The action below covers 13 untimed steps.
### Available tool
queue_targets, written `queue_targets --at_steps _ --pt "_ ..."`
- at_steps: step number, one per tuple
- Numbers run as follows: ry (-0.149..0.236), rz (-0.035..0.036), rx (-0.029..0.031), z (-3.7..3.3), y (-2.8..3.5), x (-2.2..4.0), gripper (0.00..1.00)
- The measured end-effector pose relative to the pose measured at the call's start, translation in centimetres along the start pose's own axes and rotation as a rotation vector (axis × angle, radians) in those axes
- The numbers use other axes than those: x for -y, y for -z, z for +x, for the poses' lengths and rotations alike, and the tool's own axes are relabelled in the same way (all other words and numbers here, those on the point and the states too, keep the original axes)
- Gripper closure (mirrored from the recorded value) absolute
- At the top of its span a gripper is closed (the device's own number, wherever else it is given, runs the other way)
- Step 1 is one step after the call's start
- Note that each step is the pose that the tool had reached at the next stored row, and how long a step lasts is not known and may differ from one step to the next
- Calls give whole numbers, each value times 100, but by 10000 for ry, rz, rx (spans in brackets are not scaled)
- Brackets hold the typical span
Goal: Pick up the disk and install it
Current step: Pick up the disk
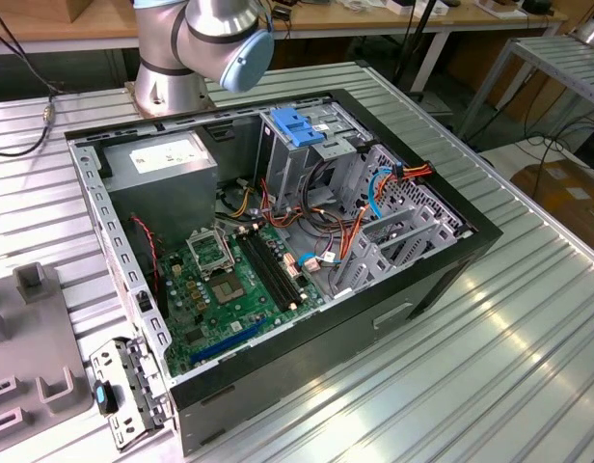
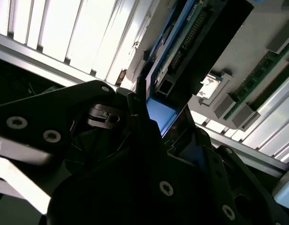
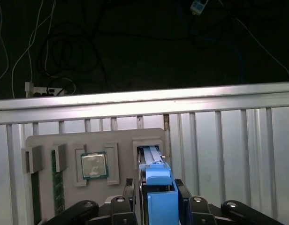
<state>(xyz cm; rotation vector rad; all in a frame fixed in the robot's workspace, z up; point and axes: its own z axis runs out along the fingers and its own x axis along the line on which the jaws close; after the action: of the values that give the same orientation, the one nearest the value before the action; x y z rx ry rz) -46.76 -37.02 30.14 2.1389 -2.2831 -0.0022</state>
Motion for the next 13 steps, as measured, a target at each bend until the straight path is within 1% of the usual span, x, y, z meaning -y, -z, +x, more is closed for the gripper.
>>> queue_targets --at_steps 2,10,13 --pt "66 0 -1 0 -26 0 54" --pt "93 2 0 0 -38 0 54" --pt "192 1 -5 -1 -42 0 54"
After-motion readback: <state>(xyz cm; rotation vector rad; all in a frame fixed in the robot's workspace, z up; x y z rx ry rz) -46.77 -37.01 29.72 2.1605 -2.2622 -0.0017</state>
